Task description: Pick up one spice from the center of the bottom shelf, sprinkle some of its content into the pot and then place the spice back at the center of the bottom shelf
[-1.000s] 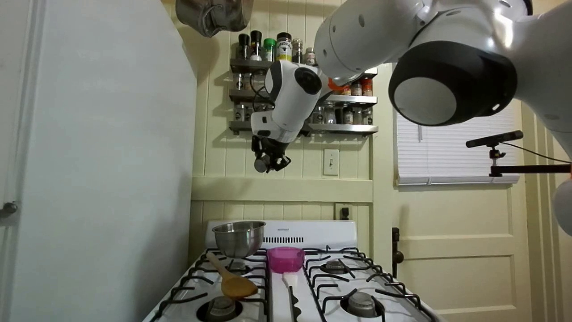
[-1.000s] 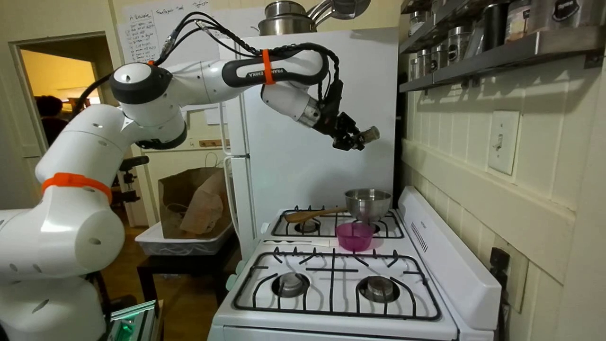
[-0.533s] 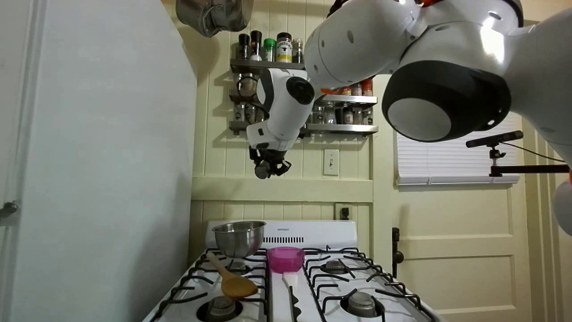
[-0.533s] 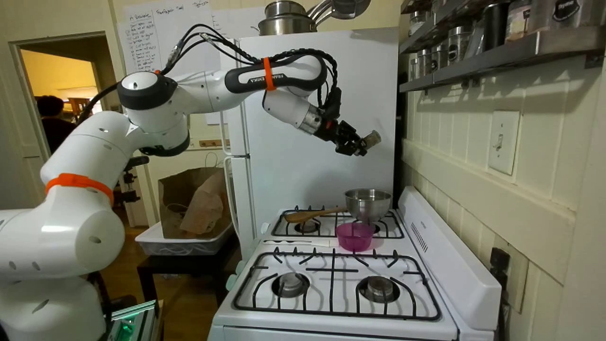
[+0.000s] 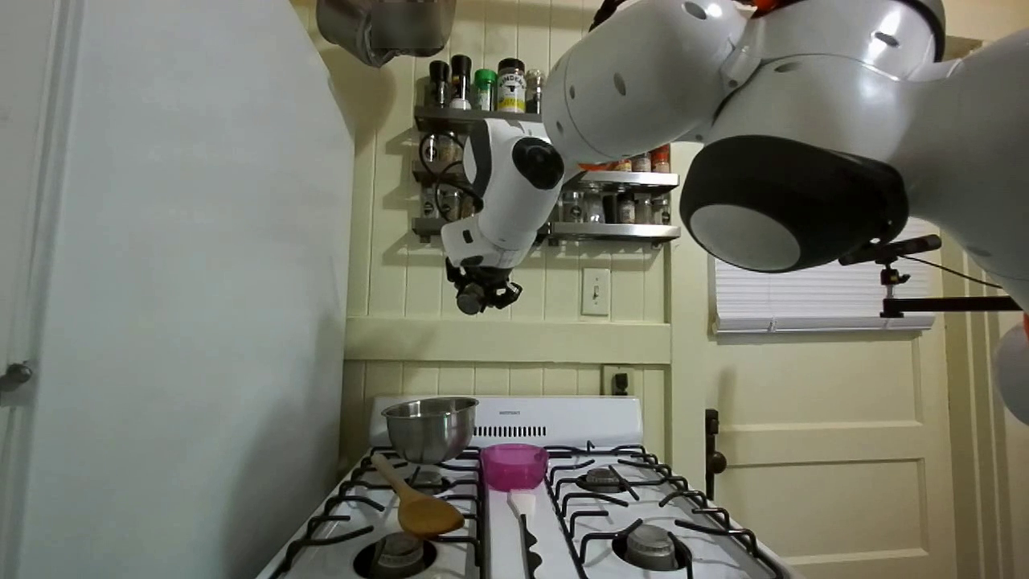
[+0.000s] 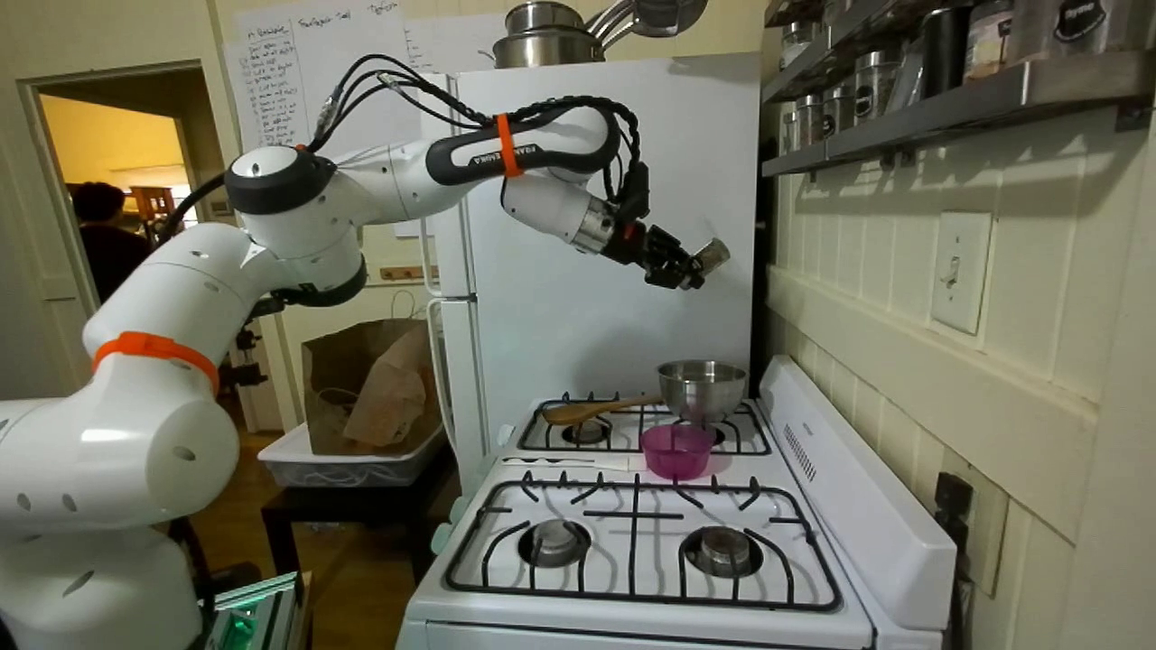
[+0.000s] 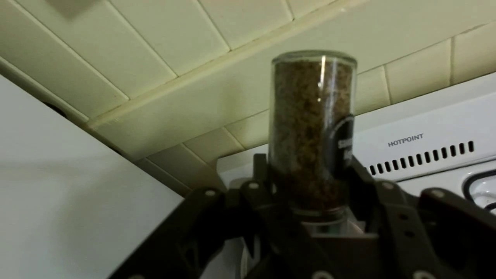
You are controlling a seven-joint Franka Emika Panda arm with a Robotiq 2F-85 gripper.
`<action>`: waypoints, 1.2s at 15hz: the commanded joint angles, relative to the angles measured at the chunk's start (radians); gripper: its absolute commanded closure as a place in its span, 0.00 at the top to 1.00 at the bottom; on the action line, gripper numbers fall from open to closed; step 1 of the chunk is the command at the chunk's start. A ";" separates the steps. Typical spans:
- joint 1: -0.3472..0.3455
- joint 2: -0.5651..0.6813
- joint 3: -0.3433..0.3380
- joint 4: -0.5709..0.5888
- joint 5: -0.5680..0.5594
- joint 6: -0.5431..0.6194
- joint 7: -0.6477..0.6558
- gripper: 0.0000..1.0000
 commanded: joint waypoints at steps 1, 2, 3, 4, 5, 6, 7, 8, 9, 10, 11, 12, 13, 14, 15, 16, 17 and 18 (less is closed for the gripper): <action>0.001 -0.002 -0.001 0.000 0.000 0.000 0.000 0.49; 0.001 -0.003 -0.001 0.000 0.000 0.000 0.000 0.49; 0.002 -0.004 -0.002 0.000 0.000 0.000 0.000 0.49; 0.002 -0.004 -0.002 0.000 0.000 0.000 0.000 0.49; 0.002 -0.004 -0.002 0.000 0.000 0.000 0.000 0.49; 0.002 -0.004 -0.003 0.000 0.000 0.000 0.000 0.49; 0.002 -0.004 -0.003 0.000 0.000 0.000 0.000 0.49; 0.002 -0.004 -0.003 0.000 0.000 0.000 0.000 0.49; 0.002 -0.004 -0.003 0.000 0.000 0.000 0.000 0.49; 0.002 -0.004 -0.003 0.000 0.000 0.000 0.000 0.49; 0.002 -0.004 -0.003 0.000 0.000 0.000 0.000 0.49; 0.002 -0.004 -0.003 0.000 0.000 0.000 0.000 0.49; 0.002 -0.004 -0.003 0.000 0.000 0.000 0.000 0.49; 0.002 -0.004 -0.003 0.000 0.000 0.000 0.000 0.49; 0.002 -0.004 -0.003 0.000 0.000 0.000 0.000 0.49; 0.002 -0.004 -0.003 0.000 0.000 0.000 0.000 0.49; 0.002 -0.004 -0.003 0.000 0.000 0.000 0.000 0.24; -0.002 -0.011 -0.009 0.004 -0.009 0.009 -0.003 0.24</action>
